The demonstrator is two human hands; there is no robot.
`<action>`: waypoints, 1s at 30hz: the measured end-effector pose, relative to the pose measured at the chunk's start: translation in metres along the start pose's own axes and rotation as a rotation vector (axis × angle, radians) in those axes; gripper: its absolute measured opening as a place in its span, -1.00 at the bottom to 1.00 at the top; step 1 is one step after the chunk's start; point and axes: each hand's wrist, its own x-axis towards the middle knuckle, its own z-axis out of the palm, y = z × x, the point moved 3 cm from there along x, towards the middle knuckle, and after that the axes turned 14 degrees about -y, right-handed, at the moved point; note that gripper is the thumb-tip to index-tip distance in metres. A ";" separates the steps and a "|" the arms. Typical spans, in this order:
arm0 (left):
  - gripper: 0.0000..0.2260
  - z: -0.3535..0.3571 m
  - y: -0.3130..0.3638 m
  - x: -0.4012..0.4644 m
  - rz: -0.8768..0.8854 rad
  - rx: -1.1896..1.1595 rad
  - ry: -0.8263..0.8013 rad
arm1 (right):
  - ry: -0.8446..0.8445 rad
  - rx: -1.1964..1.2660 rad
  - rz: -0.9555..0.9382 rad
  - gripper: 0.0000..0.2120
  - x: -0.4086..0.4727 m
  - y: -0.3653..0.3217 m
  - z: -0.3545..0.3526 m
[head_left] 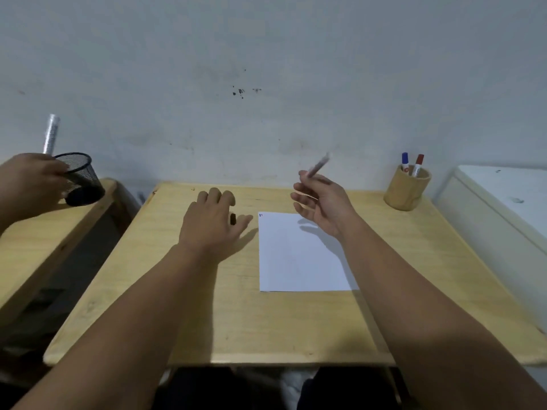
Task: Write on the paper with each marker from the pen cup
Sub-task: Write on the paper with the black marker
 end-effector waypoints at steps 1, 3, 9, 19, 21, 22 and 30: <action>-0.54 -0.005 0.006 -0.009 0.080 -0.034 0.024 | 0.048 -0.039 -0.003 -0.85 0.000 0.000 0.002; -0.47 -0.009 0.013 -0.023 0.152 -0.099 -0.088 | 0.135 -0.081 -0.010 -0.74 -0.001 0.000 0.005; -0.17 -0.007 0.021 -0.050 0.147 -0.177 -0.396 | 0.244 -0.214 -0.026 -0.89 0.000 0.005 0.026; 0.13 0.021 0.019 -0.062 0.100 -0.131 -0.559 | 0.216 -0.500 -0.032 -0.60 0.033 0.041 0.032; 0.14 0.023 0.018 -0.062 0.087 -0.108 -0.566 | 0.227 -0.461 -0.036 -0.63 0.037 0.048 0.029; 0.14 0.023 0.018 -0.062 0.087 -0.098 -0.570 | 0.221 -0.438 -0.040 -0.65 0.039 0.051 0.027; 0.23 0.020 0.020 -0.065 -0.011 -0.039 -0.558 | 0.300 -0.444 -0.089 -0.65 0.049 0.074 0.014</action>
